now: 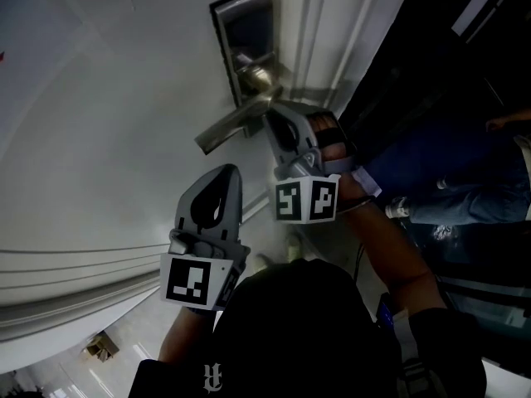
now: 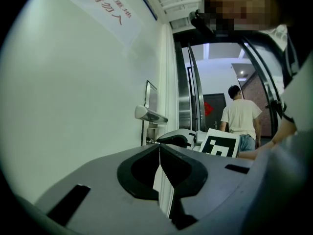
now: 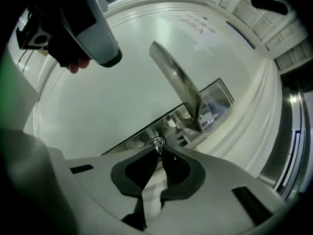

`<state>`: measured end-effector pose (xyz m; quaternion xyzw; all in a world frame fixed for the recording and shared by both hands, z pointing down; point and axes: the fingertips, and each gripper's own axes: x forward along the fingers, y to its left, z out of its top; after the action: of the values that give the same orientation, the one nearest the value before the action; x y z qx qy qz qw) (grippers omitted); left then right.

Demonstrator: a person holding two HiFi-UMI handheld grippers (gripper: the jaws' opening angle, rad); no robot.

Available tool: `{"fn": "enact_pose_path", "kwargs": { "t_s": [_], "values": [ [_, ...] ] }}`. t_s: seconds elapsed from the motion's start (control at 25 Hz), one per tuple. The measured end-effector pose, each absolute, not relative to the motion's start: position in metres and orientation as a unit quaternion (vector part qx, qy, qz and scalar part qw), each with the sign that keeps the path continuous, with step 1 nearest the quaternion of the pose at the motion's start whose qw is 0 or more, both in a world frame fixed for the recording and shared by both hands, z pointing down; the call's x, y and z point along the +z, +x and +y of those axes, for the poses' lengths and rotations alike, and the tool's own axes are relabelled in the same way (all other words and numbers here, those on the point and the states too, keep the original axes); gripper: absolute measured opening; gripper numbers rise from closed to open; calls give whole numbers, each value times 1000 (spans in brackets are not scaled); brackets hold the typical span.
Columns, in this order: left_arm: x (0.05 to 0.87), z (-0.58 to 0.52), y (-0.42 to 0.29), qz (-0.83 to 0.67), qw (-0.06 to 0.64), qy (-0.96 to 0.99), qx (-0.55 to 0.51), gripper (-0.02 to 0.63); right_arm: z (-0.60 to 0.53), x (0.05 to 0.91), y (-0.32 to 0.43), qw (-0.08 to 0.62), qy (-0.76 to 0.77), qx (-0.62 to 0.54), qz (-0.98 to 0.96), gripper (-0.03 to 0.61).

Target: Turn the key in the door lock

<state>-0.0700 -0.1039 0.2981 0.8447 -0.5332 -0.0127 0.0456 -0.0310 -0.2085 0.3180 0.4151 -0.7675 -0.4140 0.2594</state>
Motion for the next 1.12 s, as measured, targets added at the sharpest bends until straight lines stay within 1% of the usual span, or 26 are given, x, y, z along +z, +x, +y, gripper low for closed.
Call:
{"fn": "enact_pose_path", "kwargs": {
  "t_s": [0.24,0.28,0.36,0.52,0.64,0.88,1.12],
  "values": [
    [297,-104,-68,-531,43,846,-13,8,-210,318,-30,226,429,-336,-807,36],
    [296,-104,-68,-530,43,847,-13,8,-209,319,-31,223,430,-327,-812,22],
    [297,-104,-67,-529,43,847,-13,8,-210,320,-31,206,429,-285,-832,21],
    [296,-104,-67,-530,42,847,-12,8,-212,319,-29,129,415,-112,-894,21],
    [295,-103,-67,-531,41,847,-12,8,-214,320,-26,76,404,-4,-912,21],
    [295,-102,-67,-533,39,845,-11,8,-216,325,-23,-74,332,288,-895,23],
    [296,-102,-66,-533,38,845,-10,8,-218,325,-22,-164,273,439,-840,23]
  ]
}}
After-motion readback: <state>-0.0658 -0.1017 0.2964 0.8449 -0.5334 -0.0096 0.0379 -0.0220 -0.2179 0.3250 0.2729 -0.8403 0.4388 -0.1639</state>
